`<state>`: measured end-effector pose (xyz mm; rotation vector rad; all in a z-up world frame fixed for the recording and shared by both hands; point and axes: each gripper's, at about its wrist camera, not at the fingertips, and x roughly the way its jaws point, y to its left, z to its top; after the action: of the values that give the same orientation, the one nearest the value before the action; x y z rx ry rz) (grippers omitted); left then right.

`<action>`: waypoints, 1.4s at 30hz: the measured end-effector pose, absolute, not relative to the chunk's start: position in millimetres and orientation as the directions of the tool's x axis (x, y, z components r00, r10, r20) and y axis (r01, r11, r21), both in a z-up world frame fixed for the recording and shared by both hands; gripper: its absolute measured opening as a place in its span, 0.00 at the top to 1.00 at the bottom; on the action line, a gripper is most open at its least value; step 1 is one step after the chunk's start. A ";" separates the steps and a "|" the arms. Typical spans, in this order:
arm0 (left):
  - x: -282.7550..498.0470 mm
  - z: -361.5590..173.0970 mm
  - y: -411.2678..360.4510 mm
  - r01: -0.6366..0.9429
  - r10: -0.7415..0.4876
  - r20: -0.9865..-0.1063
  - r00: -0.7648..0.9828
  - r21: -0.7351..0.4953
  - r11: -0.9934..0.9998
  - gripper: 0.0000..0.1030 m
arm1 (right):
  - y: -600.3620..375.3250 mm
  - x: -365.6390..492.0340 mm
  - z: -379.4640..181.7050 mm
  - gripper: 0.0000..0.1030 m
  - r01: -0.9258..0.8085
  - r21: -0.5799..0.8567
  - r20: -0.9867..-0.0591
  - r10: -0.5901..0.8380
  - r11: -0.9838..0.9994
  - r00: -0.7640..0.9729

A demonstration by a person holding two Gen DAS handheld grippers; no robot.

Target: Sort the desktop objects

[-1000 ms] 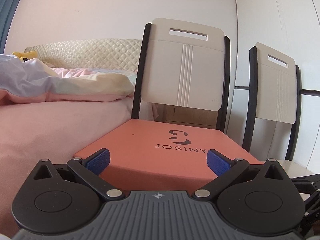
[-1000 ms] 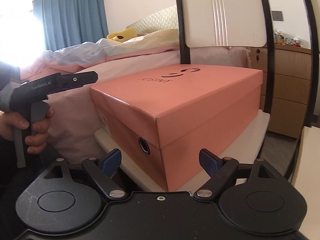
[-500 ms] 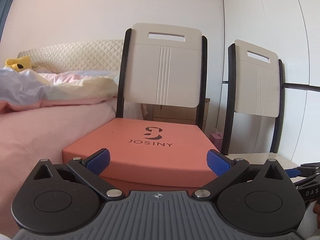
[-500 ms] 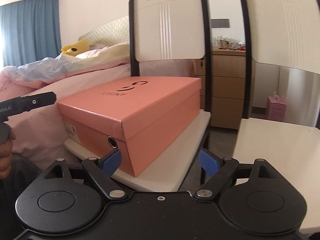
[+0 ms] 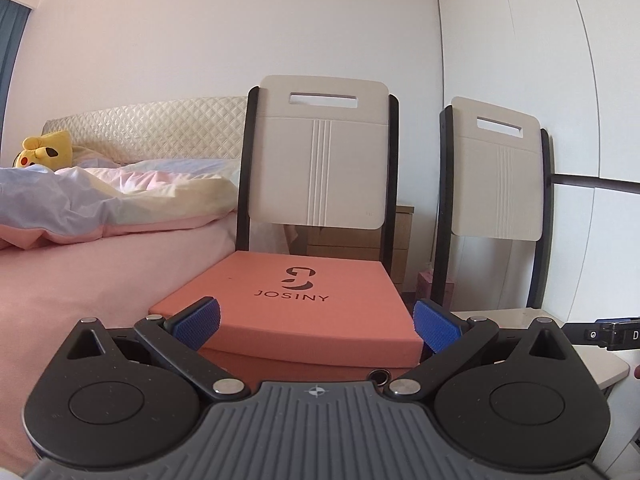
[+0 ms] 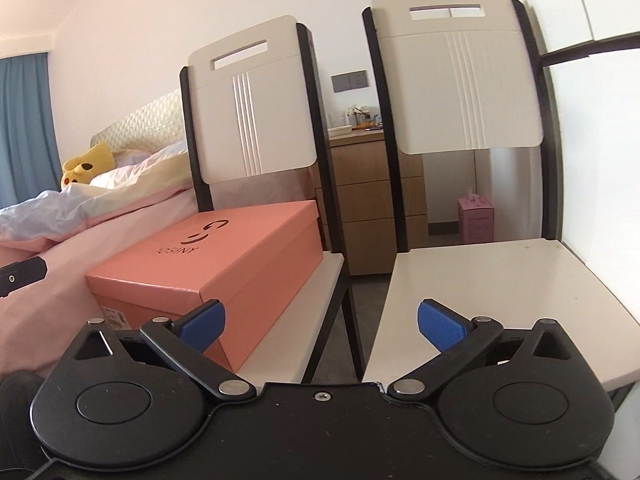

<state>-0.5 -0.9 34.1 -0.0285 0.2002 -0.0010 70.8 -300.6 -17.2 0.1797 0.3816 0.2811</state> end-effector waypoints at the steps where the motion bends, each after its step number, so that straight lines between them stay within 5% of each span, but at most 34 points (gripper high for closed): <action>1: -2.3 35.8 -3.8 0.003 -0.008 -0.197 0.980 -0.026 1.000 0.00 | -302.0 65.7 -17.2 0.01 -0.223 0.228 -0.336 0.291 0.948 0.896; 20: 8.6 24.1 -14.7 0.023 -0.028 -0.192 0.981 -0.027 0.999 0.00 | -270.8 12.6 -12.5 0.01 -0.194 0.105 -0.213 0.213 0.975 0.954; 42: 16.3 7.0 -9.2 -0.017 0.009 -0.205 0.979 -0.035 0.999 0.00 | -251.6 23.6 -24.3 0.01 -0.186 0.075 -0.218 0.198 0.980 0.956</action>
<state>16.3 -9.2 7.0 -0.0367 0.2065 0.0133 23.6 -251.6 -24.3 0.0542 0.2269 0.1946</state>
